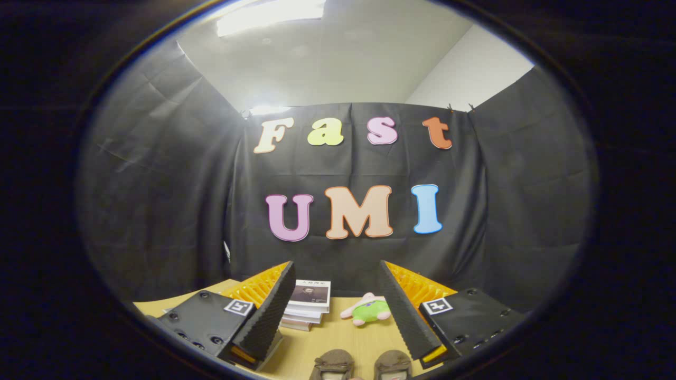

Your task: Open the storage box then place both shoes into the box .Put the left shoe in first, then the right shoe, with the right side of both shoes facing outward in a uniform manner.

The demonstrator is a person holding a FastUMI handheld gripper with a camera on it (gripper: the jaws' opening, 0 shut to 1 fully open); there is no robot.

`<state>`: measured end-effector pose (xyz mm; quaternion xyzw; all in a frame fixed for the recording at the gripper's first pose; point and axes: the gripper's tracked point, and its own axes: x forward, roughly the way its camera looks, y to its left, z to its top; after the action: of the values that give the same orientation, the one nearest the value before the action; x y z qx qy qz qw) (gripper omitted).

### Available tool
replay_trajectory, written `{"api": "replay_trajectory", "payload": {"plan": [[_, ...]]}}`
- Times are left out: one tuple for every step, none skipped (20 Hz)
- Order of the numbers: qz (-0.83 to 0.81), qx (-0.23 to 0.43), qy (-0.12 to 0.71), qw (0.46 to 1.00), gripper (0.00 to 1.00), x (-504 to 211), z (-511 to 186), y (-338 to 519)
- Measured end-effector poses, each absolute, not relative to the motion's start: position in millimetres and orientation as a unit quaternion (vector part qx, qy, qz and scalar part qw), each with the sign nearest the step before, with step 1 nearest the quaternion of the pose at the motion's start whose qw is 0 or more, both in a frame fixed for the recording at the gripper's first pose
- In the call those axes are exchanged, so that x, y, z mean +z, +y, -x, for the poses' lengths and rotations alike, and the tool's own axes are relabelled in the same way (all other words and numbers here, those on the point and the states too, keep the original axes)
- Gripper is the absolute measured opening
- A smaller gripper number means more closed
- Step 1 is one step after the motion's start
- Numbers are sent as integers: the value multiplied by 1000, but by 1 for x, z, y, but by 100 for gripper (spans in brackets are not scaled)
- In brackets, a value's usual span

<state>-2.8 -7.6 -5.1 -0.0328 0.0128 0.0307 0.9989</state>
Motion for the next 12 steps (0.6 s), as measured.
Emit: {"api": "replay_trajectory", "payload": {"plan": [[28, 34, 16, 999, 99, -7, 4, -5], [22, 36, 20, 999, 99, -11, 5, -4], [17, 36, 25, 999, 100, -13, 5, -3], [13, 36, 30, 999, 100, -16, 6, -3], [7, 39, 36, 999, 100, -19, 6, -1], [0, 45, 44, 998, 100, -26, 6, 2], [-15, 55, 55, 997, 99, -33, 9, 9], [-33, 65, 66, 995, 99, -41, 12, 17], [-54, 71, 77, 993, 99, -47, 13, 23], [-75, 72, 91, 990, 99, -56, 14, 25], [-95, 74, 106, 987, 99, -65, 15, 30], [-114, 77, 125, 983, 98, -77, 17, 37]]}}
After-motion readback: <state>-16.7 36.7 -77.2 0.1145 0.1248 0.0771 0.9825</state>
